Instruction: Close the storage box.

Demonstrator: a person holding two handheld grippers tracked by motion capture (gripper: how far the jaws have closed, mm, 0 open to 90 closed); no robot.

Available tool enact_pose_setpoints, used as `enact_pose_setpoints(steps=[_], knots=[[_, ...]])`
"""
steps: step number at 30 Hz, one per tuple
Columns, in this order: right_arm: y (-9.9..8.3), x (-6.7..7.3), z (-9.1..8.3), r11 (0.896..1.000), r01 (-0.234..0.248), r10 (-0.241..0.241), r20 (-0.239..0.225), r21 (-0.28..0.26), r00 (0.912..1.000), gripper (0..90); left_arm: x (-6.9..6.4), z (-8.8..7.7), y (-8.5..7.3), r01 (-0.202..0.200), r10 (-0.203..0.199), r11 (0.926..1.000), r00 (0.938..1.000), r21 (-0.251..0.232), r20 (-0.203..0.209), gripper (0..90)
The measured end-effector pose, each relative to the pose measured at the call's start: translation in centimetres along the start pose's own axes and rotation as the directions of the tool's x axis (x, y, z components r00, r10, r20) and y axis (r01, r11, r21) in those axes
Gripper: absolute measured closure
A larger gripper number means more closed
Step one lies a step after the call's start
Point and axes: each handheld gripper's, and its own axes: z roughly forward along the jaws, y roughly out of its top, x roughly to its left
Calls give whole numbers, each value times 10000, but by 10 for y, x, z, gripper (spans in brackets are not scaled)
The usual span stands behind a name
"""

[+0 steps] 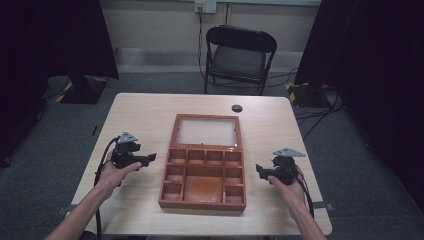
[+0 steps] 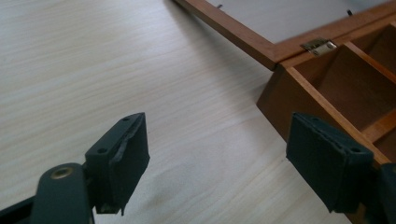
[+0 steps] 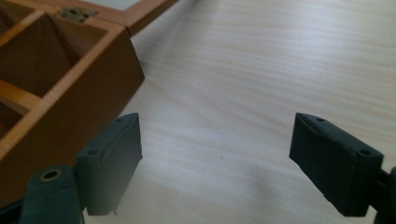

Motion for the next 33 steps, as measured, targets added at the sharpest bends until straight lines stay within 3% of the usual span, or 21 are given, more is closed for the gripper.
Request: enact_pose_setpoints(steps=[1,2,3,4,6,7,8,11,20,24,28,31,33], knots=[[3,1,1,10000,24,-24,31,-38,10000,164,0,0,3,-72,72,10000,10000,-55,-38,201],[8,4,4,9999,46,-47,-37,-95,10000,167,-1,3,8,224,-223,9984,9997,-519,38,203],[11,5,5,9999,108,-109,-89,-69,9999,168,-1,3,8,224,-223,9984,9997,-519,38,203],[15,7,7,9999,143,-144,-138,-67,9998,172,-1,8,13,140,-139,9999,9996,-37,249,202],[18,8,9,9998,170,-171,-180,-38,9997,174,-2,10,16,134,-134,9999,9997,-14,182,201],[25,12,13,9996,299,-299,-331,-21,9990,176,-2,12,18,71,-70,10000,9998,-35,196,202],[28,14,15,9995,325,-325,-397,-7,9987,179,-4,15,21,265,-260,9992,9995,-313,166,204],[35,17,20,9995,321,-322,-543,-32,9980,182,-5,19,25,230,-229,9997,9992,-31,340,201],[61,24,34,9994,233,-253,-859,-237,9960,210,-9,29,48,402,-388,9985,9985,-359,380,202],[77,23,40,9988,-224,167,-1259,-441,9919,215,-7,37,60,516,-501,9981,9977,-333,463,206],[89,21,47,9986,-227,169,-1182,-487,9928,214,-5,45,66,745,-729,9967,9962,-321,482,208],[96,22,62,9997,-174,155,-1127,-166,9935,200,-7,54,67,671,-664,9976,9968,-141,440,206],[96,23,66,9998,-187,176,-1105,-97,9937,202,-9,61,66,865,-859,9962,9947,-87,562,206]])
